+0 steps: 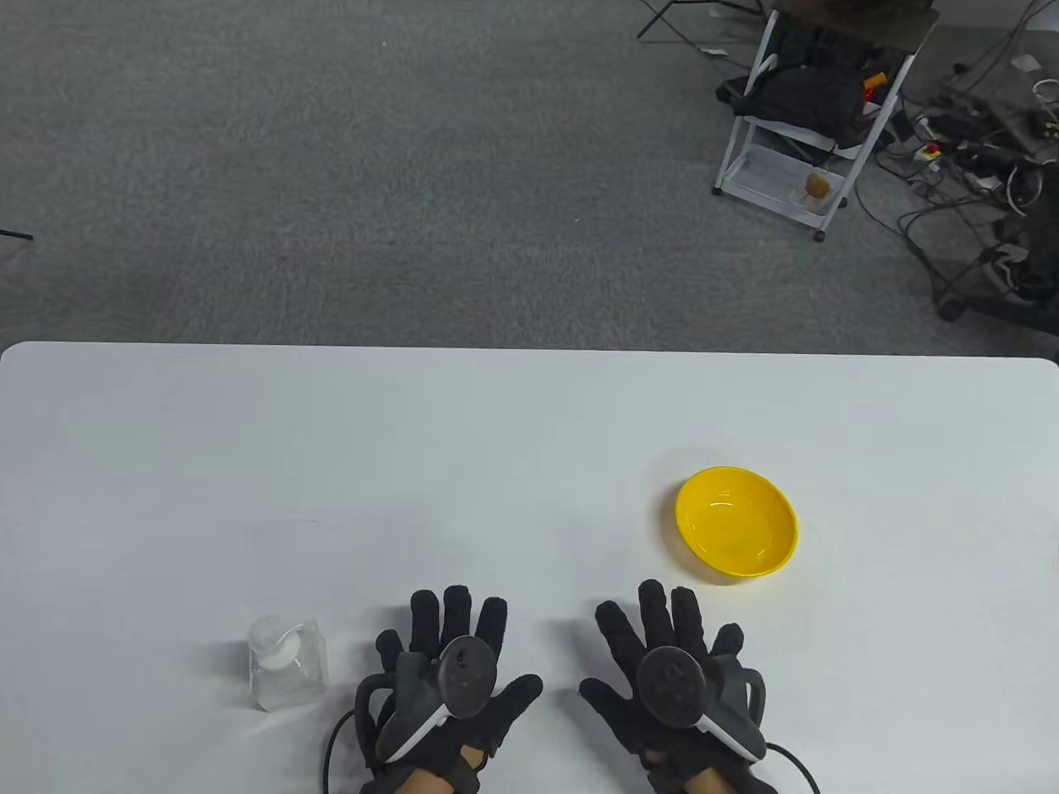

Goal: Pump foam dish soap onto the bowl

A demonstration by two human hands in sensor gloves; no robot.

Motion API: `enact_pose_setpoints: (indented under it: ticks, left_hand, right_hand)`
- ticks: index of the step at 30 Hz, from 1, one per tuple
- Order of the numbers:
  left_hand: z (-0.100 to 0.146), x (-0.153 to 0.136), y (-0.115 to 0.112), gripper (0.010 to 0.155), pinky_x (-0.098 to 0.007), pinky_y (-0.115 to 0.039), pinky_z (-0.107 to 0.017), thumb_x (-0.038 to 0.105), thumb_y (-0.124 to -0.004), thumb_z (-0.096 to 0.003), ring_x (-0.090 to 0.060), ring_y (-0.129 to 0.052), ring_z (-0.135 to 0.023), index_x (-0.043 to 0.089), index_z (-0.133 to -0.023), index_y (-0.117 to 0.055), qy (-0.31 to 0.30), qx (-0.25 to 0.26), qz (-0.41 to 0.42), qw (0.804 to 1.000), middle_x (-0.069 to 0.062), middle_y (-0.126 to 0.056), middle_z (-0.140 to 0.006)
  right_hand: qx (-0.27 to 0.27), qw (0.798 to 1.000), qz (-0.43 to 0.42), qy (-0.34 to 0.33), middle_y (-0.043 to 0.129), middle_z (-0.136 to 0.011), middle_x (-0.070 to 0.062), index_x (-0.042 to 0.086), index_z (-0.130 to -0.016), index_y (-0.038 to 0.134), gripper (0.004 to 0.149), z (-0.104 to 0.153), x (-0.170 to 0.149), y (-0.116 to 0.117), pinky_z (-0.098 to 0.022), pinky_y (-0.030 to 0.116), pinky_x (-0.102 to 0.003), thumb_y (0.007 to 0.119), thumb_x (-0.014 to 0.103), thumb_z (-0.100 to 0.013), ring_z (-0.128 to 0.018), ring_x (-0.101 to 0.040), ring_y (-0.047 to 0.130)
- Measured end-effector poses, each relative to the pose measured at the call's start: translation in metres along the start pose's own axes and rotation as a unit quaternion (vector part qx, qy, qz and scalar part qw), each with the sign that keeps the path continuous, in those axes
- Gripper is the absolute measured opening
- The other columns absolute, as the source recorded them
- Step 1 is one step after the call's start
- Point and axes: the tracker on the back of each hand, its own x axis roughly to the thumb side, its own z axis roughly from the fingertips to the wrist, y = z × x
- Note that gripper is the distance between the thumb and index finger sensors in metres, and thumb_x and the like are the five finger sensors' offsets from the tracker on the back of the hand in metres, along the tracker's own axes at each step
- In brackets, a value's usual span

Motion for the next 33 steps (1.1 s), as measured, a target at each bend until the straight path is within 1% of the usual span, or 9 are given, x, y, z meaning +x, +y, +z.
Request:
enact_pose_setpoints:
  ticks: [17,20,21,23,24,27,30,32,33]
  left_hand:
    - [0.000,0.005,0.001,0.091,-0.078,-0.024,-0.068,0.079,-0.064,-0.0327,-0.042,-0.009,-0.110,0.039,-0.108,-0.032,-0.011,-0.001,-0.008,1.000,-0.004,-0.017,-0.119]
    - [-0.001,0.009,0.006,0.091,-0.075,-0.025,-0.071,0.078,-0.065,-0.0333,-0.041,-0.008,-0.110,0.039,-0.108,-0.031,-0.019,-0.003,-0.020,1.000,-0.004,-0.017,-0.119]
    - [-0.002,0.011,0.010,0.090,-0.074,-0.025,-0.072,0.077,-0.065,-0.0337,-0.040,-0.008,-0.110,0.039,-0.108,-0.031,-0.028,-0.006,-0.025,0.999,-0.003,-0.016,-0.119]
    - [0.000,0.013,0.020,0.091,-0.072,-0.027,-0.073,0.077,-0.065,-0.0338,-0.040,-0.008,-0.110,0.042,-0.108,-0.026,-0.028,0.006,-0.027,0.999,-0.003,-0.013,-0.119]
    - [0.000,0.013,0.025,0.091,-0.072,-0.028,-0.073,0.077,-0.065,-0.0337,-0.040,-0.009,-0.111,0.042,-0.108,-0.026,-0.029,0.010,-0.026,0.999,-0.003,-0.016,-0.119]
    - [0.003,0.009,0.051,0.091,-0.071,-0.027,-0.074,0.077,-0.066,-0.0339,-0.040,-0.008,-0.111,0.041,-0.108,-0.026,-0.022,0.007,-0.022,0.999,-0.003,-0.013,-0.119]
    - [0.007,-0.004,0.078,0.093,-0.071,-0.025,-0.074,0.076,-0.068,-0.0333,-0.039,-0.006,-0.111,0.042,-0.108,-0.025,0.005,0.001,-0.033,0.999,-0.002,-0.012,-0.119]
    - [0.012,-0.020,0.097,0.096,-0.069,-0.024,-0.075,0.077,-0.070,-0.0327,-0.038,-0.002,-0.110,0.044,-0.106,-0.017,0.047,-0.021,-0.059,0.997,0.000,-0.007,-0.118]
    - [0.015,-0.026,0.102,0.097,-0.069,-0.022,-0.076,0.077,-0.071,-0.0325,-0.038,0.000,-0.110,0.044,-0.106,-0.015,0.061,-0.025,-0.066,0.996,0.000,-0.005,-0.118]
  right_hand:
    - [-0.007,1.000,-0.020,0.004,0.016,-0.115,-0.017,0.039,-0.107,0.038,0.081,0.004,-0.008,-0.007,-0.048,0.015,-0.086,0.070,0.069,-0.039,-0.101,-0.053,0.016]
    - [-0.006,1.000,-0.022,0.005,0.016,-0.115,-0.017,0.038,-0.108,0.039,0.081,0.004,-0.009,-0.007,-0.048,0.015,-0.086,0.070,0.069,-0.039,-0.101,-0.053,0.016]
    - [-0.006,1.000,-0.023,0.005,0.016,-0.115,-0.017,0.038,-0.107,0.039,0.081,0.004,-0.009,-0.007,-0.048,0.015,-0.086,0.070,0.069,-0.039,-0.101,-0.053,0.016]
    - [-0.007,1.000,-0.024,0.005,0.017,-0.115,-0.017,0.038,-0.108,0.039,0.081,0.004,-0.009,-0.008,-0.048,0.015,-0.086,0.070,0.068,-0.039,-0.101,-0.053,0.017]
    - [-0.007,1.000,-0.025,0.005,0.017,-0.115,-0.017,0.038,-0.107,0.039,0.081,0.004,-0.010,-0.008,-0.048,0.015,-0.086,0.070,0.068,-0.039,-0.101,-0.053,0.017]
    - [-0.013,0.999,-0.031,0.006,0.017,-0.114,-0.017,0.037,-0.108,0.040,0.080,0.005,-0.011,-0.009,-0.048,0.014,-0.086,0.070,0.068,-0.040,-0.101,-0.054,0.017]
    - [-0.007,0.999,-0.035,0.005,0.015,-0.114,-0.018,0.037,-0.108,0.040,0.081,0.005,-0.012,-0.008,-0.048,0.015,-0.086,0.069,0.068,-0.040,-0.100,-0.053,0.012]
    - [0.005,0.999,-0.042,0.001,0.014,-0.114,-0.018,0.037,-0.108,0.039,0.082,0.005,-0.014,-0.007,-0.049,0.017,-0.087,0.070,0.069,-0.039,-0.099,-0.054,0.009]
    - [0.006,0.999,-0.046,0.002,0.013,-0.114,-0.018,0.037,-0.108,0.040,0.082,0.005,-0.014,-0.006,-0.048,0.018,-0.087,0.071,0.069,-0.039,-0.098,-0.054,0.008]
